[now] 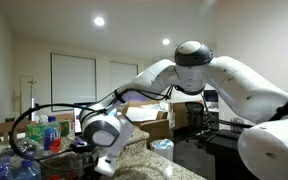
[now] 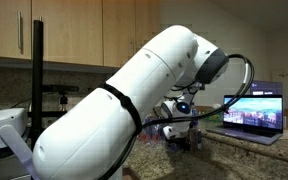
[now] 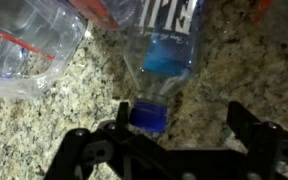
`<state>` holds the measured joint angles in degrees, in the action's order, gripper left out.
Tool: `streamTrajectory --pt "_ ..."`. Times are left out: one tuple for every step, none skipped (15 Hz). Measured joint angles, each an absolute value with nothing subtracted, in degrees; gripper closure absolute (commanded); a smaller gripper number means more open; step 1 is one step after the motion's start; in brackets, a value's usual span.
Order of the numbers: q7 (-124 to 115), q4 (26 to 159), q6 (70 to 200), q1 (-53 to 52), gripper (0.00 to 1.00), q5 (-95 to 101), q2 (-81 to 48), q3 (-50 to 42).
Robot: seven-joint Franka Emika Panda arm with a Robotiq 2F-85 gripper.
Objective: Put the water bottles upright
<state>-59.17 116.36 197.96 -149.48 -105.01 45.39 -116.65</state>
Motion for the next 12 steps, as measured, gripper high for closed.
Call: streamTrajectory --pt "-59.2 116.9 198.0 -149.5 0.18 -104.6 45.4 -116.7" --pt "-59.2 117.4 198.0 -149.5 0.26 -104.2 45.4 -116.6" --pt "-59.2 117.7 198.0 -149.5 0.32 -103.4 45.3 -116.6" --pt "-59.2 117.9 198.0 -149.5 0.40 -102.7 45.1 -116.6" --pt "-59.2 118.1 198.0 -149.5 0.46 -101.8 44.9 -116.6" --pt "-59.2 118.1 198.0 -149.5 0.54 -100.6 44.8 -116.5" --pt "-59.2 118.0 198.0 -149.5 0.59 -99.2 44.8 -116.3" --pt "-59.2 117.9 198.0 -149.5 0.67 -97.9 44.8 -116.1" --pt "-59.2 117.8 198.0 -149.5 0.73 -96.6 44.8 -115.8" --pt "-59.3 117.7 198.0 -149.5 0.76 -95.4 44.8 -115.5" --pt "-59.7 117.7 198.2 -149.4 0.77 -94.4 44.8 -115.5" --pt "-60.0 117.7 198.2 -149.3 0.80 -93.7 44.8 -115.5"
